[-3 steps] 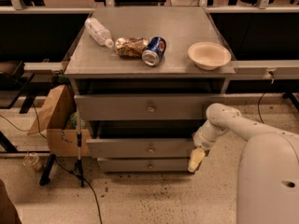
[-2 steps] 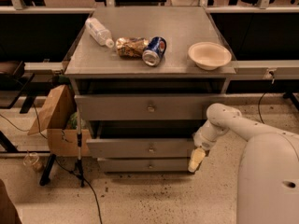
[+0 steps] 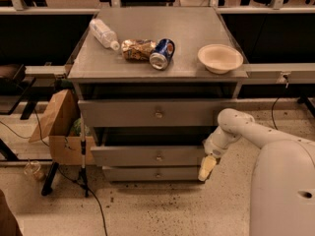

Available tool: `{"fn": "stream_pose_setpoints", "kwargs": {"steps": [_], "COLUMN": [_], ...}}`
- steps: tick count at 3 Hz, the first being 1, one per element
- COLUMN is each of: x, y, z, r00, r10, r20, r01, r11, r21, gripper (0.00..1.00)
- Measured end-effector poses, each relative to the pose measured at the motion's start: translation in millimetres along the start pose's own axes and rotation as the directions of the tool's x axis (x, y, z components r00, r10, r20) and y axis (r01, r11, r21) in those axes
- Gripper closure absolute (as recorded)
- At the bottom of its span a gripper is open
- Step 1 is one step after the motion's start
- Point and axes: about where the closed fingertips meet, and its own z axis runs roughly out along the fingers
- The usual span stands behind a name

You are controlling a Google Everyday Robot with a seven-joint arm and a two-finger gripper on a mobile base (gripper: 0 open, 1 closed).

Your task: Open middle drawer

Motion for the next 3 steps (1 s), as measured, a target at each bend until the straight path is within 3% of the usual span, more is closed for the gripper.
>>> {"fn": "stream_pose_setpoints", "kwargs": {"steps": [2, 3], "x": [2.0, 4.9], "y": [5.2, 2.7], "z": [-5.4, -13.9], "r00": [1.000, 0.998], "r10": [-0.004, -0.009], "r20": [0.001, 0.063], "r01": [0.004, 0.006], "r11": [0.9998, 0.9984], "r21": [0.017, 0.056], "gripper": [0.00, 0.00]}}
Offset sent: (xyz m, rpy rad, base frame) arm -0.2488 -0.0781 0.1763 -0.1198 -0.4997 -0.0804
